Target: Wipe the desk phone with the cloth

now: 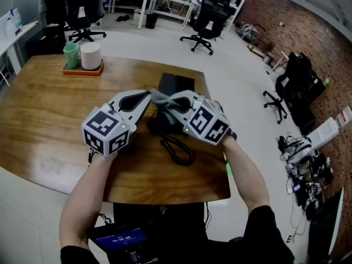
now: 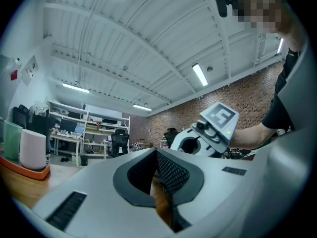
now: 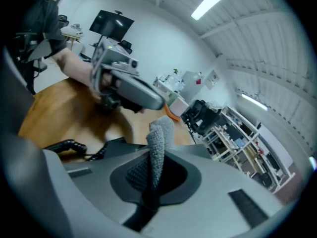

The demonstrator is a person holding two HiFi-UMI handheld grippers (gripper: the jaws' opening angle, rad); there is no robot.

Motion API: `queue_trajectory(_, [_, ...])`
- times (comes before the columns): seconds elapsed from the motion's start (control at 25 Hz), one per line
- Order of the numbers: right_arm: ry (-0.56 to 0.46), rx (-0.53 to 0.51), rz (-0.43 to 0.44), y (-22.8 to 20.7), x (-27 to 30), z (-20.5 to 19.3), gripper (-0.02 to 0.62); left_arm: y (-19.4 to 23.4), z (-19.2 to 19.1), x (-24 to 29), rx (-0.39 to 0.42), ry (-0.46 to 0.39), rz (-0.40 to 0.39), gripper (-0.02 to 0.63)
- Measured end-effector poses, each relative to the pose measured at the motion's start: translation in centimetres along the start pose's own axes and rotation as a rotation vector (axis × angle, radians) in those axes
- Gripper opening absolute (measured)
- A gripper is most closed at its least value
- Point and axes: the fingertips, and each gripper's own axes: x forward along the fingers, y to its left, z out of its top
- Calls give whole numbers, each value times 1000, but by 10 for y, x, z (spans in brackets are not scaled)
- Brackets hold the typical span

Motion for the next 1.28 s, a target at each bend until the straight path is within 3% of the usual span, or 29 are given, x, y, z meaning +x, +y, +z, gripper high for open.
queue_trajectory(0.16, [15, -147, 167, 64, -16, 1, 26, 0, -1, -2, 0, 0, -6, -11])
queue_trajectory(0.24, [29, -211, 203, 70, -23, 3, 25, -1, -1, -2, -1, -2, -8, -11])
queue_trajectory(0.32, [19, -180, 108, 37, -25, 7, 25, 0, -1, -2, 0, -1, -11, -11])
queue_trajectory(0.52, [-23, 133, -275, -99, -13, -1, 25, 6, -6, -6, -3, -4, -9, -11])
queue_trajectory(0.64, [13, 209, -334, -127, 3, -19, 25, 3, -7, -6, -6, -7, -11, -11])
queue_trajectory(0.92, [80, 141, -225, -101, 14, -28, 26, 0, -2, -2, -4, -11, -12, -11])
queue_trajectory(1.28, [82, -88, 65, 30, -21, -17, 26, 0, -2, -3, -5, -11, -15, -11])
